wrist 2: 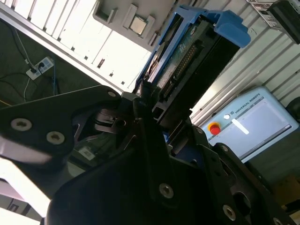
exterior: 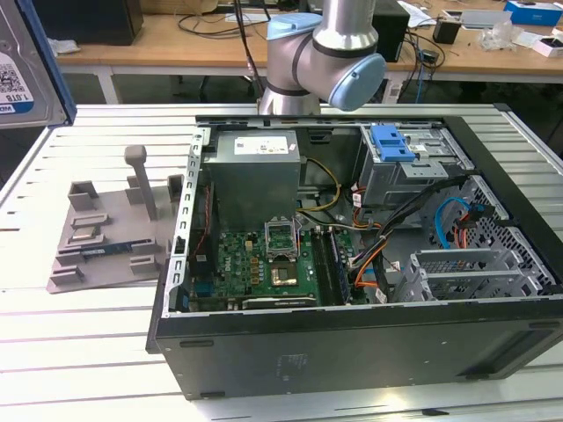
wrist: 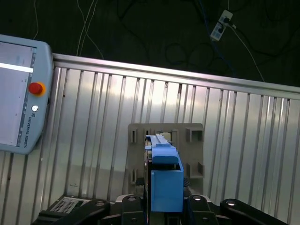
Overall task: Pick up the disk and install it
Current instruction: 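Pick up the disk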
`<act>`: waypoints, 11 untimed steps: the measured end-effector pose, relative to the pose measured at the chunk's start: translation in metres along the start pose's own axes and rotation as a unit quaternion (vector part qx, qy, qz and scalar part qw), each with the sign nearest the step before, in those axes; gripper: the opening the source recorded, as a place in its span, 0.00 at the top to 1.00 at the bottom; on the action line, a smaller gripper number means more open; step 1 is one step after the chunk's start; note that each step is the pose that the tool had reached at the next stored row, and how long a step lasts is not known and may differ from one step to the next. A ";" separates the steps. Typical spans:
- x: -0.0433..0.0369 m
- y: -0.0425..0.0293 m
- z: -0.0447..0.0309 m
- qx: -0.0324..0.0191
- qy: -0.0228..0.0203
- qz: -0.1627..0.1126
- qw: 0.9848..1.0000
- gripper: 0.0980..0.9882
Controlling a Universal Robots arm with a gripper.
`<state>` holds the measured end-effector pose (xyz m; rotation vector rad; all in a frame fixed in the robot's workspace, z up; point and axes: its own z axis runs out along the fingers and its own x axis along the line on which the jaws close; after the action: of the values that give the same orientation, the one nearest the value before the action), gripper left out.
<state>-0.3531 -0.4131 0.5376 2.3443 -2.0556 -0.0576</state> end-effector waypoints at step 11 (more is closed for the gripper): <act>0.0326 0.0037 -0.0001 0.000 0.000 0.000 1.000 0.70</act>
<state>-0.3525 -0.4459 0.5374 2.3444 -2.0556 -0.0576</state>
